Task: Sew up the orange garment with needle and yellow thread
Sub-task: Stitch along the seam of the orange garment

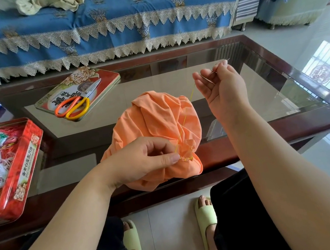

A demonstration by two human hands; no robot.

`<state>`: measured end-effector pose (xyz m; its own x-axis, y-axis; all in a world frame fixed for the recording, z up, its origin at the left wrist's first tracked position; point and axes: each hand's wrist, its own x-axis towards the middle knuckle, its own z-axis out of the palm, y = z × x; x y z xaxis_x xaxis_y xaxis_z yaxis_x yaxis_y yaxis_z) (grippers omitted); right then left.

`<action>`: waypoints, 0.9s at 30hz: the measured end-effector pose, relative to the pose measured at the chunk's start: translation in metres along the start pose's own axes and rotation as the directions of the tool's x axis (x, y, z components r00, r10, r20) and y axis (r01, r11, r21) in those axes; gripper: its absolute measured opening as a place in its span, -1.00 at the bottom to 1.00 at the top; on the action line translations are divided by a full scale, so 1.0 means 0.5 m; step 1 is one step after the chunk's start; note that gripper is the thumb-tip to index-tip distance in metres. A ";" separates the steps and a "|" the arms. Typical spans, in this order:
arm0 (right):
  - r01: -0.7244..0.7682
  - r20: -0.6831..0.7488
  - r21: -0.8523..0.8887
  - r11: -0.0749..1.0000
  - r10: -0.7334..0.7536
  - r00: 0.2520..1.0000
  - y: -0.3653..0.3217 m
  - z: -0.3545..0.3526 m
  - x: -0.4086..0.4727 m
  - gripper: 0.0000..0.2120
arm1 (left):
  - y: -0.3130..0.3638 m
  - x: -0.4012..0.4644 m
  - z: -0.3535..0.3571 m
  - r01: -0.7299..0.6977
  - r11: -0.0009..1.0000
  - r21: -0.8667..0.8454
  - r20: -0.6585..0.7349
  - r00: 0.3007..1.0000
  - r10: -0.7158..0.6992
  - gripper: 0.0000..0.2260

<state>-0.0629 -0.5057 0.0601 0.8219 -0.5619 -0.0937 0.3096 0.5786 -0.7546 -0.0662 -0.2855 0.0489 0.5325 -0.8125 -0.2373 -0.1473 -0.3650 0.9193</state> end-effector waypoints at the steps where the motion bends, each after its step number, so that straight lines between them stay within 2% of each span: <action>1: 0.012 -0.019 -0.008 1.000 -0.012 1.000 0.000 -0.001 0.000 -0.68 | 0.001 -0.001 -0.003 -0.003 1.000 0.015 0.010 1.000 0.003 -0.85; 8: 0.112 -0.103 -0.042 0.993 -0.116 0.988 0.016 -0.001 -0.005 -0.69 | -0.005 0.000 -0.011 0.000 0.996 0.085 0.063 0.998 -0.005 -0.82; 11: 0.087 -0.102 -0.007 0.996 -0.088 0.991 0.018 0.001 -0.004 -0.69 | -0.013 0.004 -0.008 0.017 0.995 0.095 0.061 0.998 -0.023 -0.85; 13: 0.018 -0.073 0.066 0.998 -0.013 0.997 0.020 0.003 -0.003 -0.72 | -0.018 0.009 0.000 0.021 0.993 0.117 0.029 0.999 -0.024 -0.85; 16: -0.205 0.019 0.146 0.968 0.204 0.979 0.028 0.007 -0.014 -0.77 | -0.022 0.012 0.008 0.024 0.992 0.123 -0.005 1.000 -0.024 -0.84; 18: -0.373 0.101 0.134 0.918 0.362 0.927 0.040 0.014 -0.034 -0.81 | -0.025 0.017 0.008 0.042 0.994 0.102 -0.046 0.998 -0.038 -0.88; 21: -0.492 0.231 0.099 0.865 0.461 0.857 0.060 0.040 -0.066 -0.88 | -0.018 0.025 0.017 0.062 0.996 0.058 -0.103 0.993 -0.056 -0.91; 24: -0.484 0.395 0.018 0.875 0.438 0.808 0.074 0.078 -0.101 -0.89 | -0.017 0.032 0.025 0.087 0.991 0.101 -0.158 0.985 -0.070 -0.91; 27: -0.264 0.496 -0.305 0.915 0.389 0.776 0.075 0.097 -0.132 -0.85 | -0.015 0.036 0.033 0.102 0.979 0.177 -0.212 0.975 -0.063 -0.93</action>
<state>-0.0825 -0.4181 0.0698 0.9956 0.0822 -0.0440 -0.0792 0.4977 -0.8638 -0.0693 -0.3047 0.0327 0.7052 -0.6730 -0.2230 -0.2377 -0.5208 0.8199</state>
